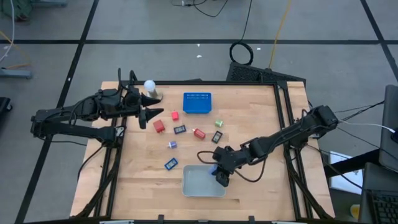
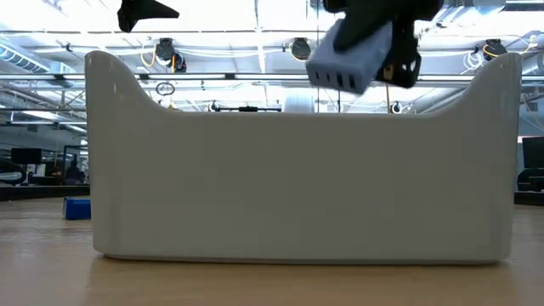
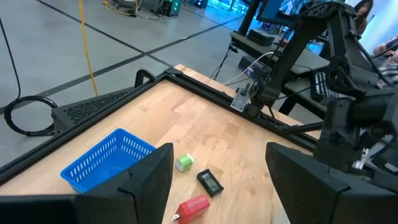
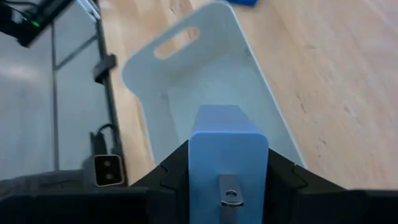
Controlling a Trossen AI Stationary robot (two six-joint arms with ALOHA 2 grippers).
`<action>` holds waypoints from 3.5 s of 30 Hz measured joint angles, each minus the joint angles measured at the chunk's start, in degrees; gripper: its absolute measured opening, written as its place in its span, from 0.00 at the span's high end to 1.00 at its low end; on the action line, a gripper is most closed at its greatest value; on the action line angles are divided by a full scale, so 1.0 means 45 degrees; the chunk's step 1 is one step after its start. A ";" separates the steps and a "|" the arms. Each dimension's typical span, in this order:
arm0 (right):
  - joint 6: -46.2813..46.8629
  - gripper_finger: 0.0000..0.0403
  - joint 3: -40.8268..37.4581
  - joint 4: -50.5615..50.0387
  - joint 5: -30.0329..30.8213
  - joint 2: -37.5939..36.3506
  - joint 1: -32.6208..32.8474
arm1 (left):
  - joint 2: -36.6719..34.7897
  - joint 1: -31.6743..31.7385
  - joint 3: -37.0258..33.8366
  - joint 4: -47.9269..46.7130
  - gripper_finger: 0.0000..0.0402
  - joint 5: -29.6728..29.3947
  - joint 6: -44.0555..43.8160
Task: Pick & Place Office items
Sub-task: Put the blue charger adapter into the gray bin, then put the right red charger adapter into the gray bin
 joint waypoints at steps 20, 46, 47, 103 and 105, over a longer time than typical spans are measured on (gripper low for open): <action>-0.0333 0.72 -0.0009 0.1435 -0.0016 0.1871 0.0049 | 0.0000 0.0001 0.0000 0.0003 0.36 -0.0004 -0.0002; -0.0325 0.66 -0.0543 0.1366 -0.0013 0.1895 -0.0110 | -0.0002 0.0005 0.0000 0.0003 0.36 -0.0002 -0.0002; -0.0325 0.67 -0.0543 0.1412 -0.0057 0.1895 -0.0106 | -0.0002 0.0004 0.0000 0.0003 0.36 -0.0004 0.0002; -0.0368 0.38 -0.0553 0.0587 0.0779 -0.2929 -0.0927 | -0.0001 0.0005 0.0000 0.0003 0.36 -0.0005 0.0002; -0.0390 0.38 -0.0553 0.0266 0.0771 -0.2968 -0.1009 | -0.0002 0.0005 0.0000 0.0003 0.36 0.0000 0.0003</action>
